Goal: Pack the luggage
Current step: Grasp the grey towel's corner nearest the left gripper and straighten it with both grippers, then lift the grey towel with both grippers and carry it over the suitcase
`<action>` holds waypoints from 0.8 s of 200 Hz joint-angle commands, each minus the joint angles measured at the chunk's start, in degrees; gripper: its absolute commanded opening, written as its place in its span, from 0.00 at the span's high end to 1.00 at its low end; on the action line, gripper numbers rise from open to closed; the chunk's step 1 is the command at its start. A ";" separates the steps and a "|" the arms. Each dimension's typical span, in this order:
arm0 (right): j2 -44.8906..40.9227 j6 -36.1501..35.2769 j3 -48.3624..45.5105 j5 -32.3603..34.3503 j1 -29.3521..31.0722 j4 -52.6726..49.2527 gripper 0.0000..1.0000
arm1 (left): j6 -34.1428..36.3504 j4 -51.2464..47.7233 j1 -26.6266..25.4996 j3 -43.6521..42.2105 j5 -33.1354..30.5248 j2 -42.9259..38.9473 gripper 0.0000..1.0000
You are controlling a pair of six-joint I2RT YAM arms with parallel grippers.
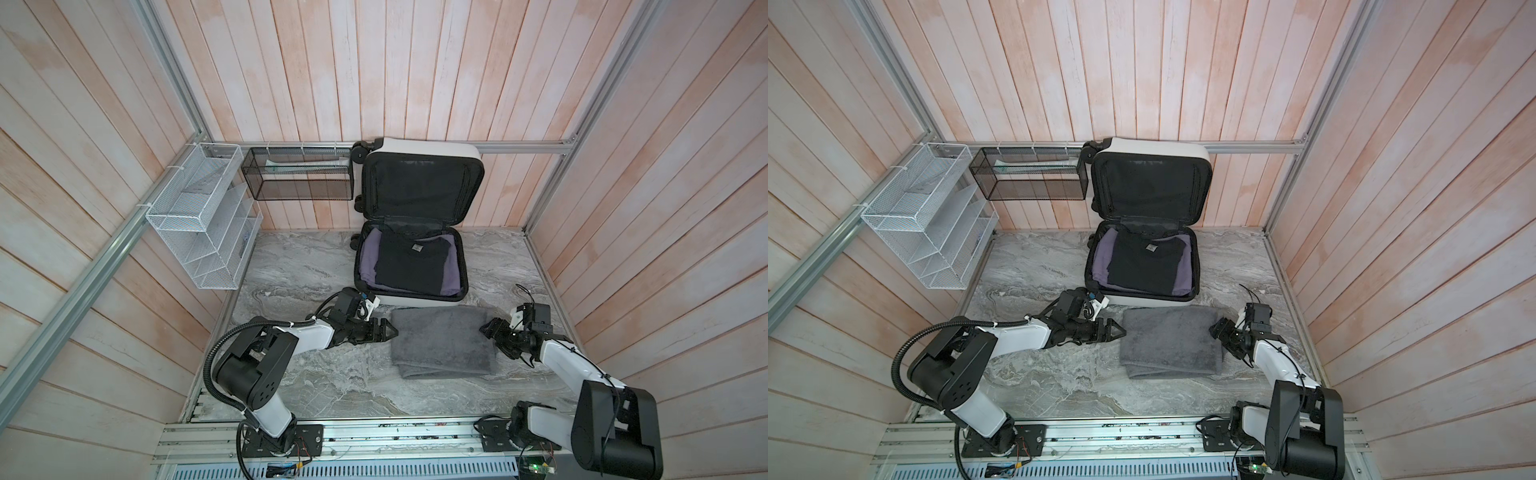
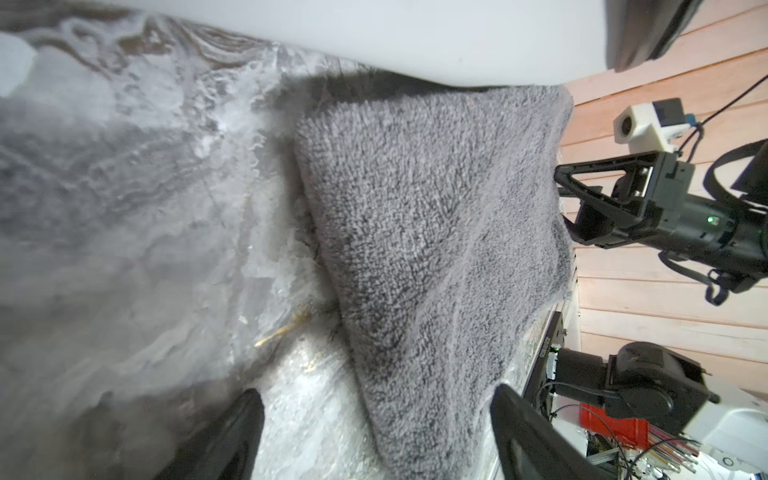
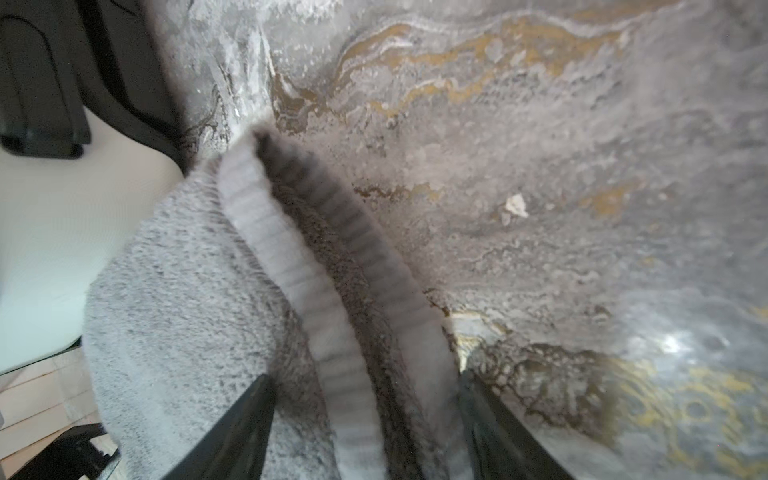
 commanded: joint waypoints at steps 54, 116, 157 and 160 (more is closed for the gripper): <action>2.06 0.24 -1.27 -3.58 1.78 4.16 0.72 | -7.09 11.59 -4.74 -0.79 2.18 7.01 0.42; -9.24 1.12 -0.72 -5.51 1.84 -2.54 1.00 | -9.73 14.17 -6.23 -3.05 2.02 1.74 1.00; -20.16 1.73 0.22 -6.80 1.82 -10.59 1.00 | -10.35 8.45 -6.96 -5.15 -2.02 -10.73 1.00; -20.87 1.84 0.43 -6.89 1.87 -11.18 1.00 | -10.44 7.78 -7.07 -5.15 -2.36 -11.68 1.00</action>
